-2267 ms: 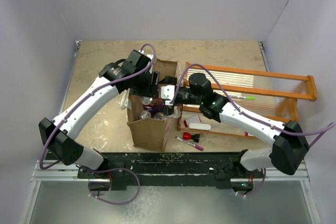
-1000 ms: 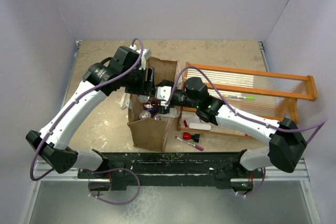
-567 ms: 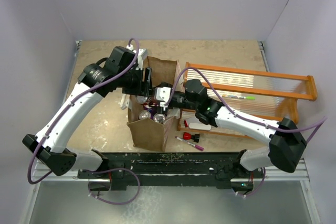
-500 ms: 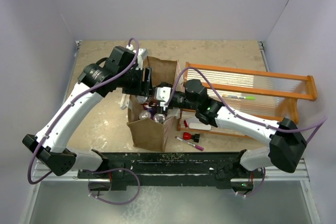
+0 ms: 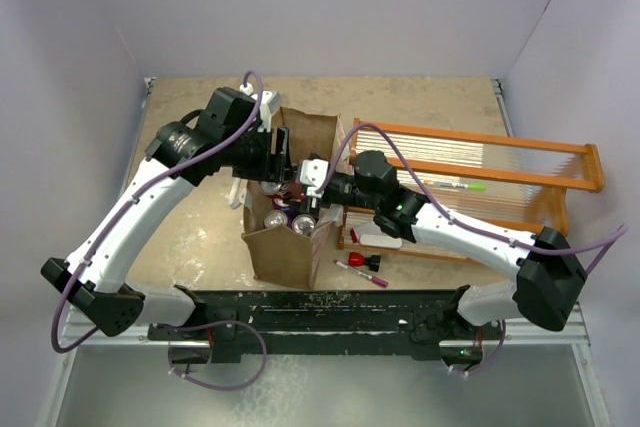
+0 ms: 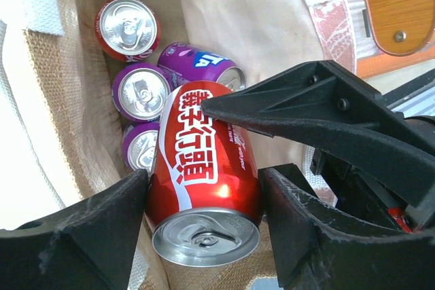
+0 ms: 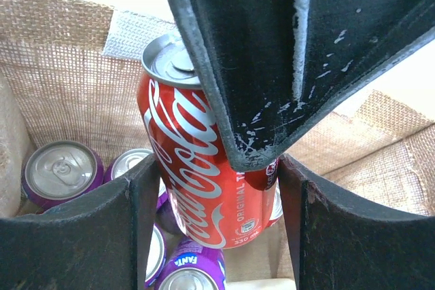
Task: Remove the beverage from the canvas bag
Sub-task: Take out the drink from the canvas bag.
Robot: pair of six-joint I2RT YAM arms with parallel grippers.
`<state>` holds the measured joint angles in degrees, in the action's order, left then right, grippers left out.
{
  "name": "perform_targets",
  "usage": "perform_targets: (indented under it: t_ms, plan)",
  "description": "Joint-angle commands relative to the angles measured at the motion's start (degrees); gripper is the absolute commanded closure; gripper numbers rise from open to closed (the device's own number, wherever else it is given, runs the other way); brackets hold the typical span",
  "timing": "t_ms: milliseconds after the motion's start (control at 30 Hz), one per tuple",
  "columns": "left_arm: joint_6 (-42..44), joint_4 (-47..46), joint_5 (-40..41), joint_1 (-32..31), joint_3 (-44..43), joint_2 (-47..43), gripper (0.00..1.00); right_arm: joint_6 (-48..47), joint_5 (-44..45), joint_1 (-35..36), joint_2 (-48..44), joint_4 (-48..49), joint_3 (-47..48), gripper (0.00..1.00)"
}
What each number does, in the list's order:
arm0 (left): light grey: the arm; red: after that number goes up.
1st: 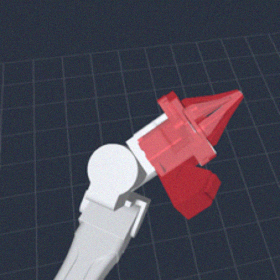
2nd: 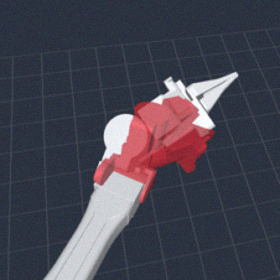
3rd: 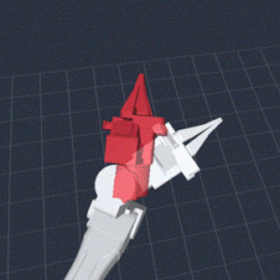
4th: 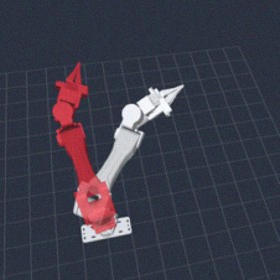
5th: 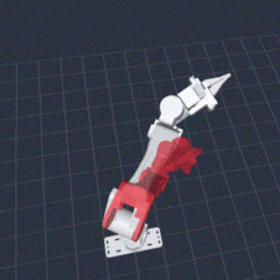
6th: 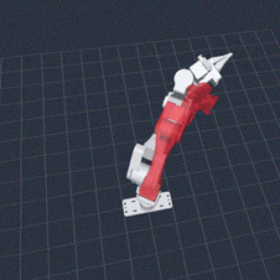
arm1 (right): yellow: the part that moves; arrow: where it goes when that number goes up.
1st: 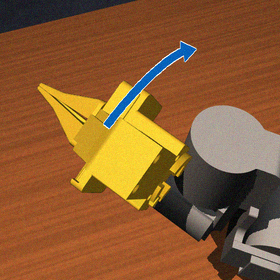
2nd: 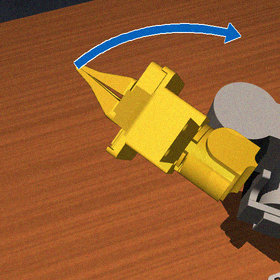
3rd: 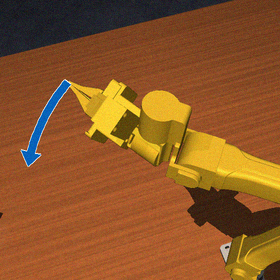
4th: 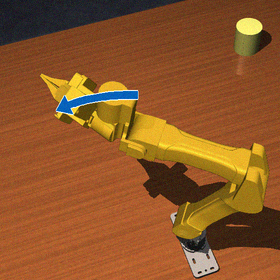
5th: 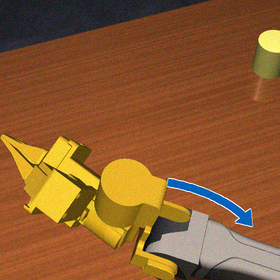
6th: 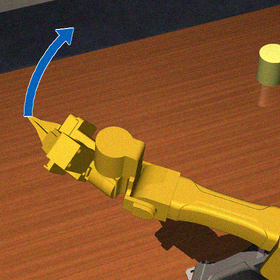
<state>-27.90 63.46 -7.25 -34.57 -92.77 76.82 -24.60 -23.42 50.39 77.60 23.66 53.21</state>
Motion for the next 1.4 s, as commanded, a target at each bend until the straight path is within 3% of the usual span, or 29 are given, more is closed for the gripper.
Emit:
perform_targets:
  t_ms: [0, 167, 467, 867, 1100, 1367]
  plan:
    - [-0.96, -5.08, -6.09, -0.68, 0.48, -3.34, 0.26, 3.18, 2.54, -0.29, -2.33, 6.68, 4.01, 0.87]
    - [-0.85, -7.27, -7.44, -0.76, 3.26, -3.61, 0.13, 3.12, 3.07, -0.26, -2.38, 6.98, 3.96, 0.9]
    - [-0.25, -5.52, -4.01, -0.93, 6.15, -3.01, 0.05, 4.25, 4.28, -0.29, -3.24, 8.36, 3.26, 0.93]
    - [-0.29, -6.51, -2.38, -1.28, 7.08, -1.43, 0.08, 5.96, 4.34, -0.29, -2.68, 10.18, 3.75, 0.94]
    - [0.44, -6.77, -0.68, -1.21, 5.3, -0.19, 0.19, 6.41, 3.52, -0.24, -3.38, 9.5, 2.85, 0.94]
    - [1.01, -6.37, 0.57, -1.29, 2.64, 0.89, 0.53, 7.35, 0.91, -0.29, -3.52, 8.73, 2.67, 0.87]
